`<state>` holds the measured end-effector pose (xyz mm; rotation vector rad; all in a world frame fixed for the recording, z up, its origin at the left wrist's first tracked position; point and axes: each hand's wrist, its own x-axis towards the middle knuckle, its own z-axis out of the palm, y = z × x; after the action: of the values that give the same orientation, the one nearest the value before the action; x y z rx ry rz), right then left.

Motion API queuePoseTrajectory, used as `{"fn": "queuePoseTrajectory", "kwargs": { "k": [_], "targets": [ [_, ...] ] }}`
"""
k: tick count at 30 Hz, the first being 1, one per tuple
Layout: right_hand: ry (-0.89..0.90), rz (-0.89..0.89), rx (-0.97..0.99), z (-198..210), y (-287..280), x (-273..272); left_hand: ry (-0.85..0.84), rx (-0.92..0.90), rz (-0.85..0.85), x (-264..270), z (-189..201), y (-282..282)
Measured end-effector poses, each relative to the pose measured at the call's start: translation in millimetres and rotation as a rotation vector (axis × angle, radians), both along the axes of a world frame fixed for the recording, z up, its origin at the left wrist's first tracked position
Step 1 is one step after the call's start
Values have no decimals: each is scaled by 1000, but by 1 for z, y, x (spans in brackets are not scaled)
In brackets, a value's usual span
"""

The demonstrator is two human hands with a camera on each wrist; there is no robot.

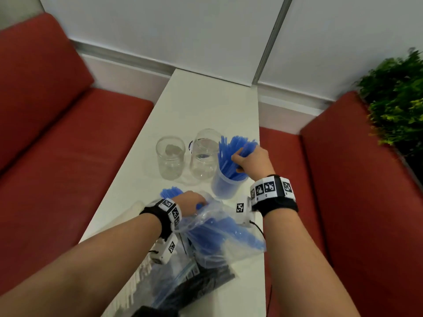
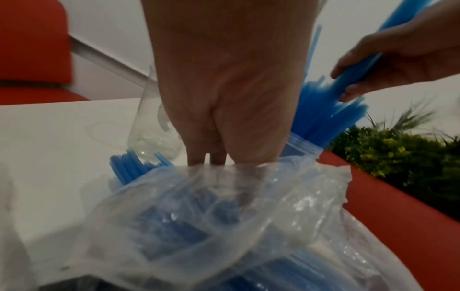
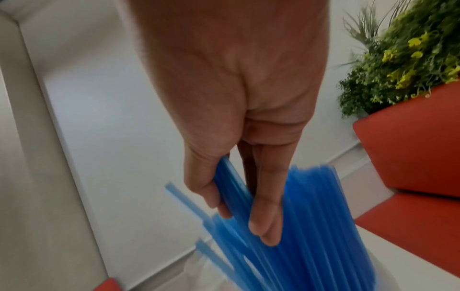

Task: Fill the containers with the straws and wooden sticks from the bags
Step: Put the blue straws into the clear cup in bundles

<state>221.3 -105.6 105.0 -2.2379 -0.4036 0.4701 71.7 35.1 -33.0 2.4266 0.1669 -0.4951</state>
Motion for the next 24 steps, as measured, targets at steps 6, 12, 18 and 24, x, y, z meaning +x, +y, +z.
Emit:
{"fn": "queuePoseTrajectory", "kwargs": {
  "k": [6,12,18,24],
  "targets": [
    [1,17,-9,-27,5,-5,84,500,-327,-9,-14,-9],
    [-396,-57,21,-4,7,-2,86,690,-414,-4,-6,-8],
    [-606,82,-157,-19,20,-12,115,742,-423,5,10,-11],
    [-589,145,-183,-34,12,-25,102,748,-399,1,25,-13]
  ]
}}
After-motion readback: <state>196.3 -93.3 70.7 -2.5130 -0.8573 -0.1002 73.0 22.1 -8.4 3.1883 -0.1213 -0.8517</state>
